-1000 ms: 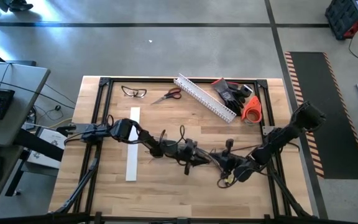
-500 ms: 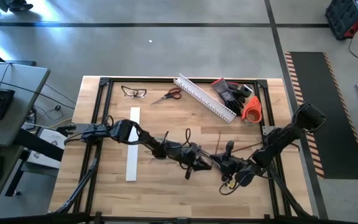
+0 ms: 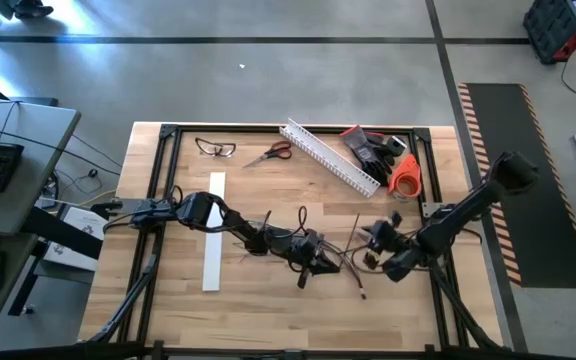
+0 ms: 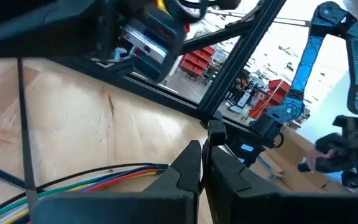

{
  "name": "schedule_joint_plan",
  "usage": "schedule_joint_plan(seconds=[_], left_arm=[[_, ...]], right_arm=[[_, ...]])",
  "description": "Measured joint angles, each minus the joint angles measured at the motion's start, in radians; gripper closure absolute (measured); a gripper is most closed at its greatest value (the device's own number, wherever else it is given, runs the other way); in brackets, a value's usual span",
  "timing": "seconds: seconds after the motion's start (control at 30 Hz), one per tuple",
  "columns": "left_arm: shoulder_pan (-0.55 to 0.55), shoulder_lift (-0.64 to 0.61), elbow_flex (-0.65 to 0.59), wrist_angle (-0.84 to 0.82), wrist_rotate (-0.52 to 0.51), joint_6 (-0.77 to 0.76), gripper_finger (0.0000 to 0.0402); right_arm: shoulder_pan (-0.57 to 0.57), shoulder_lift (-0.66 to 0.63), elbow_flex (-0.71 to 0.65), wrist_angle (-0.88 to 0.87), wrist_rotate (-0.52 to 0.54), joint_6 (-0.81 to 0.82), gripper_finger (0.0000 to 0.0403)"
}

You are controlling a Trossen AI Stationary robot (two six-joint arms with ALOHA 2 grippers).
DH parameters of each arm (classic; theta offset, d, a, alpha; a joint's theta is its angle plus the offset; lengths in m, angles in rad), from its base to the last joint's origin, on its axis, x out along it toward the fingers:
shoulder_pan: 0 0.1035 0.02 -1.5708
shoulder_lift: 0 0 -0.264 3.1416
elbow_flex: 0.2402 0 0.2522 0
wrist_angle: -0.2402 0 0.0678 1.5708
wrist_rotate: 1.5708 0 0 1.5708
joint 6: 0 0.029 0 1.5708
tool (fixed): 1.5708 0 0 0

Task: Ziptie cables
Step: Wrap the bottom black zip tie on the cable wires

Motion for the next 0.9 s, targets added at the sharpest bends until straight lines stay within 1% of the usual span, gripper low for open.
schedule_joint_plan(seconds=[0.1, 0.2, 0.3, 0.37, 0.43, 0.53, 0.63, 0.77, 0.8, 0.9], left_arm=[[0.0, 0.0, 0.0, 0.0, 0.0, 0.015, 0.0402], [0.0, 0.0, 0.0, 0.0, -0.001, 0.025, 0.0401], [-0.001, 0.0, 0.0, 0.0, -0.001, 0.025, 0.0401], [-0.001, 0.0, 0.0, 0.0, 0.0, 0.025, 0.0401], [-0.002, 0.0, 0.0, 0.001, 0.0, 0.025, 0.0401], [-0.002, 0.0, 0.0, 0.001, -0.001, 0.025, 0.0401], [-0.002, 0.0, 0.0, 0.001, -0.001, 0.025, 0.0401], [-0.002, 0.0, 0.0, 0.002, -0.001, 0.024, 0.0401], [-0.002, 0.001, 0.0, 0.002, -0.001, 0.023, 0.0401], [-0.001, 0.001, 0.0, 0.003, 0.0, 0.018, 0.0402]], right_arm=[[-0.038, 0.002, -0.07, 0.1, -0.089, 0.081, 0.0251], [-0.092, 0.03, -0.146, 0.281, -0.142, 0.086, 0.0204], [-0.153, 0.056, -0.206, 0.442, -0.148, 0.082, 0.0181], [-0.19, 0.061, -0.225, 0.479, -0.163, 0.08, 0.018], [-0.214, 0.062, -0.231, 0.488, -0.174, 0.072, 0.0193], [-0.234, 0.063, -0.232, 0.509, -0.193, 0.012, 0.0232], [-0.246, 0.064, -0.221, 0.533, -0.221, -0.058, 0.0288], [-0.246, 0.064, -0.21, 0.537, -0.245, -0.151, 0.0377], [-0.245, 0.064, -0.207, 0.54, -0.248, -0.175, 0.0389], [-0.232, 0.064, -0.198, 0.547, -0.243, -0.23, 0.0395]])
